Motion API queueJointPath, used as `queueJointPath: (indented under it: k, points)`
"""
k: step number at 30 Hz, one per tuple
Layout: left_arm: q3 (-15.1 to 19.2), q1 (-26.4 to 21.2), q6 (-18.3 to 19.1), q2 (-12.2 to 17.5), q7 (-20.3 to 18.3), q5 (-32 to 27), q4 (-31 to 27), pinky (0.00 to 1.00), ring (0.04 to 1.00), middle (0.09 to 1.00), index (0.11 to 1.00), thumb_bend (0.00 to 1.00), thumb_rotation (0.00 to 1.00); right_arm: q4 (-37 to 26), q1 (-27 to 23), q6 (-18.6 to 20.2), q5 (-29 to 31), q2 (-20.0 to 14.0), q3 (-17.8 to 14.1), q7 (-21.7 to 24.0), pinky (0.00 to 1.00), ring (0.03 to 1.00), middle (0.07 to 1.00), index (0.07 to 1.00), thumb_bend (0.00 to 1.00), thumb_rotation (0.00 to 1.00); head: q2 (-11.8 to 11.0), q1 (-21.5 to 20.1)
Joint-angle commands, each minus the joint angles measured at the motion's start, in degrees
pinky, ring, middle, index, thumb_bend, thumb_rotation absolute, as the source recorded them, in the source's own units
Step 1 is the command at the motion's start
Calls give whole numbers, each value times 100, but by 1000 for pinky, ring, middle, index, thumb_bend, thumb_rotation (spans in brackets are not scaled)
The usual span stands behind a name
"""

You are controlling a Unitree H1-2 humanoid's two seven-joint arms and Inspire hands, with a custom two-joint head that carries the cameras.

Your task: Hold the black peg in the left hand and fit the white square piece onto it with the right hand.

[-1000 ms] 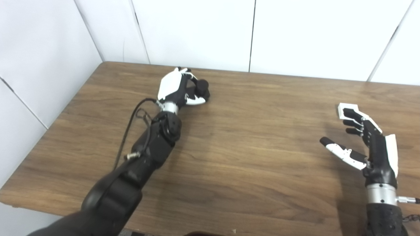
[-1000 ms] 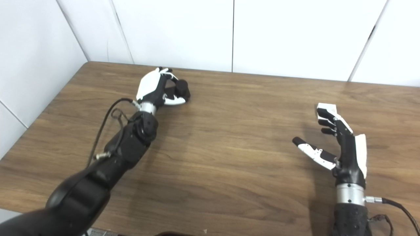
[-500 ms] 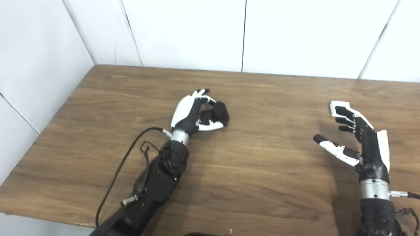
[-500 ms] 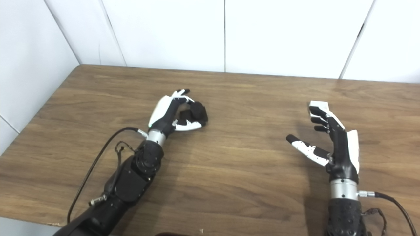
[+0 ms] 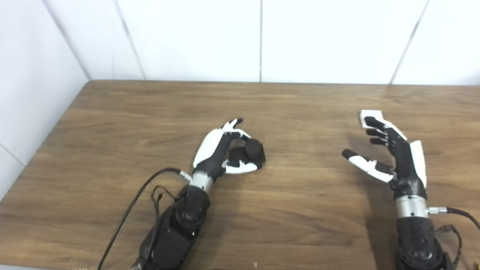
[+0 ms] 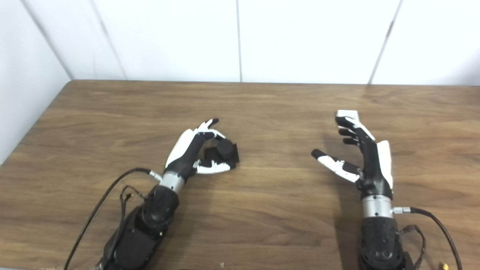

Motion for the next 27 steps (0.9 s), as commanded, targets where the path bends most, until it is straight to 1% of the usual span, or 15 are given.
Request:
queueJointPath:
  k: [1, 4, 8, 11, 16, 20, 23, 27]
  points:
    - [-278, 173, -13, -116, -398, 45, -13, 1000, 1000, 973, 494, 515, 91, -160, -216, -66, -66, 17, 14, -50, 702, 750, 790, 758, 722, 307, 8, -40]
    - [-435, 214, -137, -114, -404, 211, 16, 1000, 1000, 967, 493, 514, 93, -185, -219, -66, -91, 31, 15, -73, 686, 745, 788, 756, 717, 280, 14, -108]
    - [-584, 172, -219, -82, -349, 425, 181, 1000, 1000, 958, 493, 515, 91, -231, -200, -53, -132, 27, 21, -78, 682, 749, 788, 761, 709, 276, 16, -200]
    - [-655, 75, -257, -51, -171, 693, 415, 1000, 1000, 952, 494, 516, 89, -289, -176, -11, -142, 26, 21, -60, 683, 749, 790, 763, 707, 288, 28, -239]
    - [-680, -84, -331, -22, 5, 953, 776, 1000, 1000, 951, 495, 518, 85, -394, -125, 68, -101, 17, -3, -15, 687, 755, 793, 763, 704, 274, 56, -242]
    - [-653, -205, -532, 15, 131, 983, 1075, 1000, 1000, 950, 494, 519, 83, -467, -85, 94, -86, -10, -18, 14, 698, 756, 795, 766, 706, 280, 77, -246]
    - [-648, -239, -624, 16, 192, 1008, 1180, 1000, 1000, 946, 494, 519, 83, -493, -72, 109, -79, -32, -28, 38, 703, 754, 797, 769, 711, 295, 81, -253]
    - [-670, -217, -636, -14, 325, 1160, 1243, 1000, 1000, 926, 493, 519, 85, -541, -79, 168, -82, -46, -41, 77, 701, 754, 795, 770, 714, 308, 98, -259]
